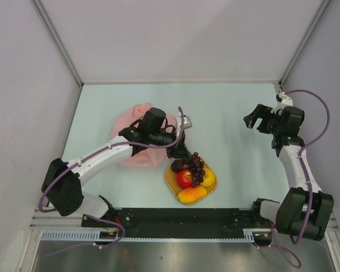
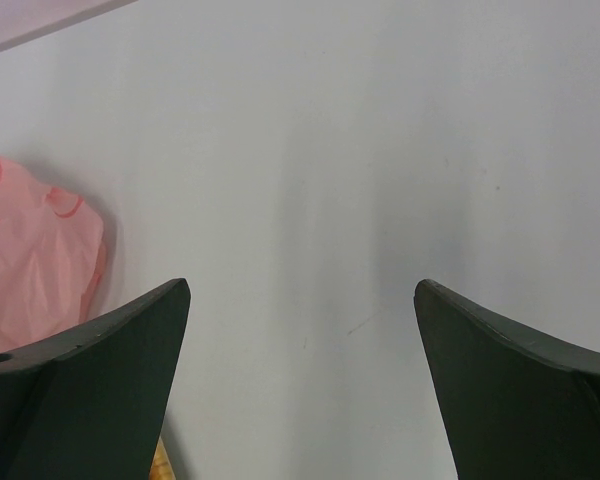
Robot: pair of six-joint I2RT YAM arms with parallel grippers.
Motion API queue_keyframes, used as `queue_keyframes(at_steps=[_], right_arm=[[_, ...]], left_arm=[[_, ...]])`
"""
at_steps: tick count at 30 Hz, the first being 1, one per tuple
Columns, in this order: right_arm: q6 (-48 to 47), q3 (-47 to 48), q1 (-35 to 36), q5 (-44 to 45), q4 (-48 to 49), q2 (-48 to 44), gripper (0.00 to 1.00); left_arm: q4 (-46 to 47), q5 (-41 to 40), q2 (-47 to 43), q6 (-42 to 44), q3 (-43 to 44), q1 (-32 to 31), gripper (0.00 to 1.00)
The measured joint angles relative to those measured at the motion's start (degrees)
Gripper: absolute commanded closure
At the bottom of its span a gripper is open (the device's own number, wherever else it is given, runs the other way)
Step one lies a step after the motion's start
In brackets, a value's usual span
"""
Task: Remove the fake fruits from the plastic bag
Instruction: Place the fake fruit on the plate.
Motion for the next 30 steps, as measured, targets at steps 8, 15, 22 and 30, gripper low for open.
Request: queue_keyframes(at_steps=[8, 15, 22, 30], right_arm=[[0.0, 0.0, 0.0, -0.4, 0.0, 0.5, 0.0], [0.0, 0.0, 0.0, -0.4, 0.4, 1.4, 0.0], [0.0, 0.0, 0.0, -0.5, 0.5, 2.3, 0.0], [0.0, 0.0, 0.0, -0.9, 0.8, 3.1, 0.0]], left_arm=[[0.4, -3.0, -0.4, 0.1, -4.7, 0.0, 0.9], [0.8, -2.4, -1.4, 0.7, -8.5, -0.5, 0.64], [1.1, -2.6, -1.4, 1.8, -8.6, -0.7, 0.5], [0.1, -3.4, -2.5, 2.3, -6.4, -0.2, 0.05]])
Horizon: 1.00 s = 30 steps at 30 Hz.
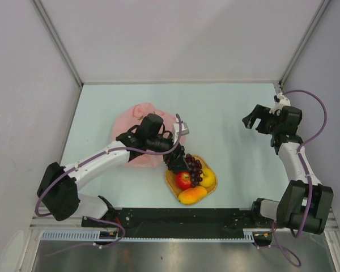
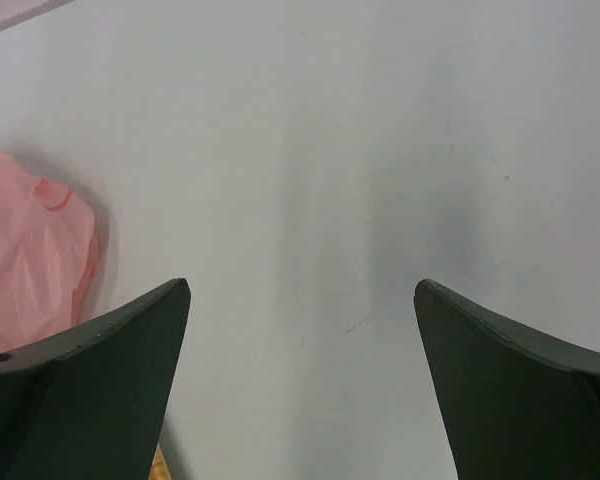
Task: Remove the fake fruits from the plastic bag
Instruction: Place the fake fruit on the plate, then move the plastic bag to the center of the board.
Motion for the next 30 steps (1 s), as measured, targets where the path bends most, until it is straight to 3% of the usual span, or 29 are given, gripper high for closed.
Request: queue_keyframes(at_steps=[4, 8, 12, 15, 16, 17, 22, 25, 30], right_arm=[[0.0, 0.2, 0.0, 0.0, -0.1, 1.0, 0.01], [-0.2, 2.1, 0.0, -0.3, -1.0, 2.5, 0.0], [-0.6, 4.7, 0.0, -1.1, -1.5, 3.7, 0.01], [-1.5, 6.7, 0.3, -1.7, -1.9, 4.9, 0.0], [-1.7, 7.1, 0.5, -1.9, -2.1, 5.1, 0.0], [-2.1, 7.6, 0.7, -2.0, -2.4, 5.4, 0.0], [-2.7, 8.8, 1.8, -2.1, -3.0, 6.5, 0.0], [-2.8, 8.9, 2.5, -2.1, -3.0, 6.7, 0.0], [-3.1, 9.2, 3.4, -2.1, -3.0, 7.0, 0.0]], left_arm=[[-0.7, -2.7, -4.8, 0.0, 1.4, 3.0, 0.06], [-2.9, -7.2, -10.6, -0.2, 3.1, 10.4, 0.1], [-7.6, -9.5, -15.2, 1.4, 5.2, 18.4, 0.24], [-13.7, -8.7, -20.8, 8.0, 3.4, 21.8, 0.46], [-16.2, -8.0, -22.9, 11.3, 1.9, 22.0, 0.86], [-18.6, -7.2, -24.7, 14.6, 0.3, 22.0, 1.0], [-31.2, -7.2, -25.5, 30.9, -7.0, 22.0, 1.0], [-32.9, -10.9, -17.4, 35.5, -8.6, 22.2, 1.0], [-28.5, -17.0, -3.2, 36.2, -6.7, 24.3, 1.0]])
